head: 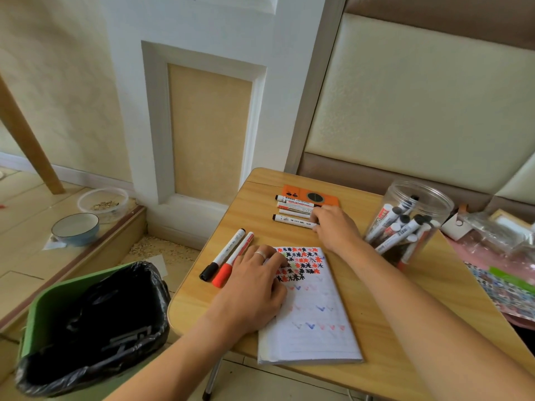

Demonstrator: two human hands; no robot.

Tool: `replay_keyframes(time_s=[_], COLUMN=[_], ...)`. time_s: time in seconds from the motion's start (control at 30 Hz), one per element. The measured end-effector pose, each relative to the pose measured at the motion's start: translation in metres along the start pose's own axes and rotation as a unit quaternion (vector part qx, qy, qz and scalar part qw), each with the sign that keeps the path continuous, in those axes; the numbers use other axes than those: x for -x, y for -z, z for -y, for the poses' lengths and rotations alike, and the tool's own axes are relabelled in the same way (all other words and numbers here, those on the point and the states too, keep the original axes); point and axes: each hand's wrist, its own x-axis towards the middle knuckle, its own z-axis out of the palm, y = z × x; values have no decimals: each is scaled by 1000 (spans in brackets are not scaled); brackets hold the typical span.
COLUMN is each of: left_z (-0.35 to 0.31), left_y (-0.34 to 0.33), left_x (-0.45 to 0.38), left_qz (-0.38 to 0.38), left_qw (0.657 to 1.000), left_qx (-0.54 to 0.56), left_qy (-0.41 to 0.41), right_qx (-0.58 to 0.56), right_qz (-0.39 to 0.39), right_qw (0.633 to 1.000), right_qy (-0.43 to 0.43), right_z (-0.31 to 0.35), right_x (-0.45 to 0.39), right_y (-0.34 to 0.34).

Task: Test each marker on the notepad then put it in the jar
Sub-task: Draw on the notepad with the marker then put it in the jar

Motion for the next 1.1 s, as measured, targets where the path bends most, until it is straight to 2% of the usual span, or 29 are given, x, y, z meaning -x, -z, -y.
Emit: replay_keyframes(time_s=[0.1, 0.23, 0.3, 0.37, 0.47, 0.6, 0.77, 0.9, 0.93, 1.0, 1.03, 1.1], left_z=[-2, -6, -7, -7, -8, -6, -6, -6, -6, -5, -4, -3], left_y=[2, 6, 8, 9, 9, 7, 7, 7, 7, 7, 7, 6], left_x=[1, 2, 3, 4, 4, 4, 4, 5, 5, 5, 4, 4], left_qz=[-19, -36, -42, -52, -69, -78, -72, -63, -58, -53, -52, -48], left_qw=[1000, 999, 998, 997, 995, 996, 996, 997, 997, 998, 998, 998], left_qx=[4, 10, 32, 58, 58, 34, 35, 14, 6, -6, -11, -15], left_qy=[-13, -30, -26, -21, -30, -37, -46, -48, -48, -45, -41, -32], right_qx=[-8, -201, -332, -459, -584, -645, -676, -718, -710, -671, -638, -520], right_qz=[11, -21, -1, 23, 38, 20, 19, -68, -79, -68, -52, -36], right_qw=[1000, 979, 942, 886, 807, 759, 732, 684, 690, 730, 762, 852], right_qy=[3, -22, -42, -58, -85, -93, -85, -111, -115, -111, -100, -48], right_z=[6, 23, 33, 42, 53, 57, 53, 35, 29, 20, 15, 7], right_x=[6, 29, 47, 68, 98, 119, 129, 129, 129, 129, 130, 131], right_y=[11, 29, 35, 36, 32, 21, 25, 35, 35, 33, 32, 31])
